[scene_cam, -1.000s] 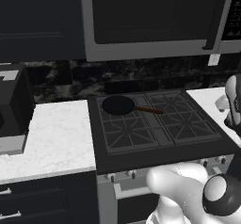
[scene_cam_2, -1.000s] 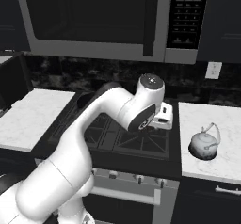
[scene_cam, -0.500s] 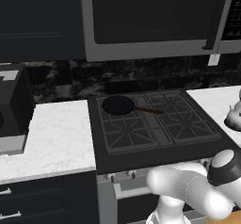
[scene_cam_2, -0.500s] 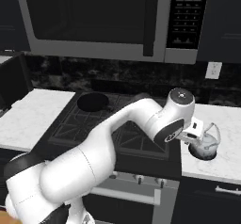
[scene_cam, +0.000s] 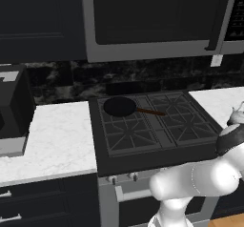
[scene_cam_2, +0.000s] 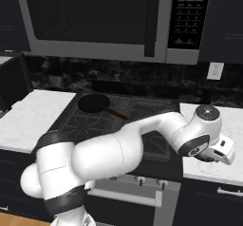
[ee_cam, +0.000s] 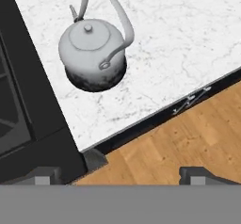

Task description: Pick the kettle from the counter and place it on a stove burner. Then turn the burner on.

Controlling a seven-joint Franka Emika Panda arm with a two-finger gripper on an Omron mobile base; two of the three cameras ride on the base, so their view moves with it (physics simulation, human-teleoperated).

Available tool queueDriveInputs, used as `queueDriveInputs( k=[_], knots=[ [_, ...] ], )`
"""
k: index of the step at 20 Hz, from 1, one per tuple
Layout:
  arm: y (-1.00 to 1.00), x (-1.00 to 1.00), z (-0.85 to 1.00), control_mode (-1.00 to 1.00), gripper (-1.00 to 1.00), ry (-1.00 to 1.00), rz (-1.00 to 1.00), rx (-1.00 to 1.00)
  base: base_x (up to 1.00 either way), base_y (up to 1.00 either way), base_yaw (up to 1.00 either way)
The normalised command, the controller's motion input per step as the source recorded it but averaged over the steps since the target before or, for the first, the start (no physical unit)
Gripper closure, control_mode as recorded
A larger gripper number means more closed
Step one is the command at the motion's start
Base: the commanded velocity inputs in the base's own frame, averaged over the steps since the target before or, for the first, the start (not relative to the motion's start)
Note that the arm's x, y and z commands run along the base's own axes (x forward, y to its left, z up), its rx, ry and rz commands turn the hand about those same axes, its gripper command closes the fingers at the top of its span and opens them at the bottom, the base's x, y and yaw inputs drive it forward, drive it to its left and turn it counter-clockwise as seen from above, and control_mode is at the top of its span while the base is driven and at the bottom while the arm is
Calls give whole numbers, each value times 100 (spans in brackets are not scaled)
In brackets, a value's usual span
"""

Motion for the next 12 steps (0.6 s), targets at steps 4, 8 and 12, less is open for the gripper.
queueDriveInputs(
  k=[4, 8, 12],
  knots=[
    [-54, 29, -33, -100, -100, 1, -12, 0, 0, 0, 0],
    [-11, 42, -11, -100, -100, -4, -4, 8, 0, 0, 0],
    [-1, 34, 0, -100, -100, -5, 0, 15, 0, 0, 0]
  ],
)
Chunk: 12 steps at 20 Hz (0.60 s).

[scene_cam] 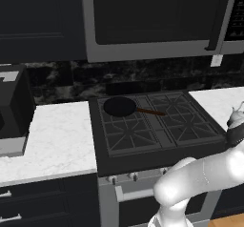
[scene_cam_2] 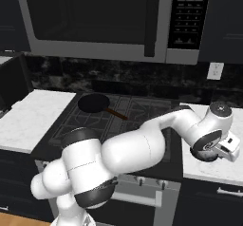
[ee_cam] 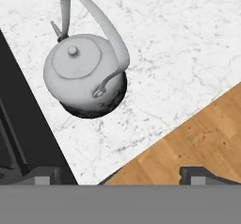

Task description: Pick the kettle from the counter and place it on a stove burner. Then turn the burner on.

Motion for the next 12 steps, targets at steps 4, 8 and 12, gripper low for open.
queueDriveInputs(
  k=[4, 8, 12],
  knots=[
    [0, 25, -5, -100, -100, -1, 0, 13, 0, 0, 0],
    [-3, 22, -26, -100, -100, -1, 0, 8, 0, 0, 0],
    [0, 15, -32, -100, -100, -6, 0, 3, 0, 0, 0]
  ],
)
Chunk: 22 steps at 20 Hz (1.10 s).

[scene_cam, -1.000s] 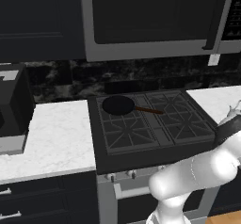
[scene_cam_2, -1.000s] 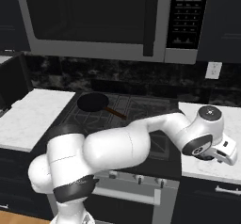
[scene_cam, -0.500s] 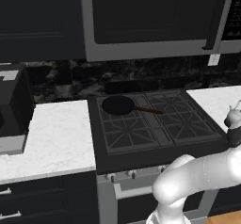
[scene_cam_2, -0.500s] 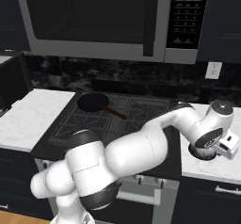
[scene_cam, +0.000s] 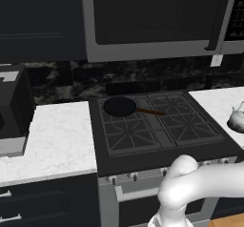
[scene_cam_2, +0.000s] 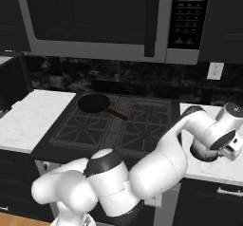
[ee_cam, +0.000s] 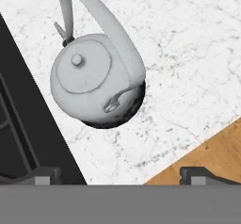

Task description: Pick the kettle from the counter and place it on a stove burner. Then turn the burner on.

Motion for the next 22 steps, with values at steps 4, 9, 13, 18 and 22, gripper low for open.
queueDriveInputs(
  k=[4, 9, 13, 18, 22],
  knots=[
    [0, 8, -22, -100, -100, -12, 0, 1, 0, 0, 0],
    [0, 14, -33, -100, -100, -18, 0, 0, 0, 0, 0],
    [0, 22, -42, -100, -100, -22, 0, 0, 0, 0, 0],
    [0, 20, -20, -100, -100, -14, -1, 0, 0, 0, 0],
    [-20, 19, 0, -100, -100, -2, -2, 3, 0, 0, 0]
  ],
)
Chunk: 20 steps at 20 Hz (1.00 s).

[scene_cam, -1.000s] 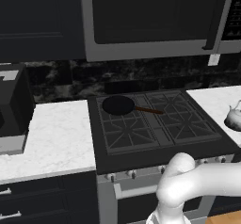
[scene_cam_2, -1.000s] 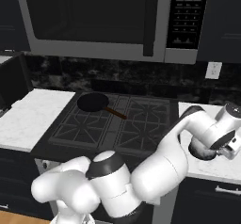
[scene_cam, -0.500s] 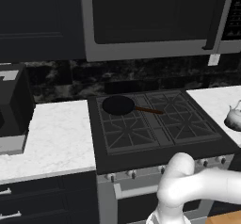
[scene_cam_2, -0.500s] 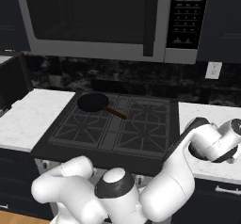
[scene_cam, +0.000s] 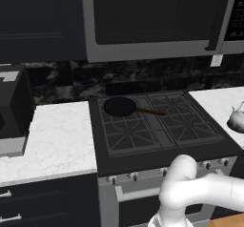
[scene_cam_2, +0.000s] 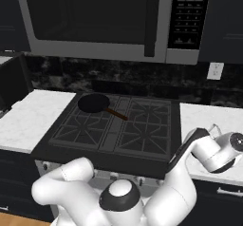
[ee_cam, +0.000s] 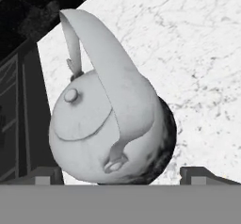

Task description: Pick the kettle from the counter and place it on a stove burner. Then turn the burner on.

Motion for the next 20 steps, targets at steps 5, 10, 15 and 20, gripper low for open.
queueDriveInputs(
  k=[5, 10, 15, 20],
  knots=[
    [-35, 17, 0, -100, -100, 0, 0, 5, 0, 0, 0],
    [-26, 23, 0, -100, -100, 0, 0, 5, 0, 0, 0],
    [-3, 17, -9, -100, -100, -1, 0, 1, 0, 0, 0],
    [18, 0, -30, -100, 100, -6, 0, 0, 0, 0, 0]
  ],
)
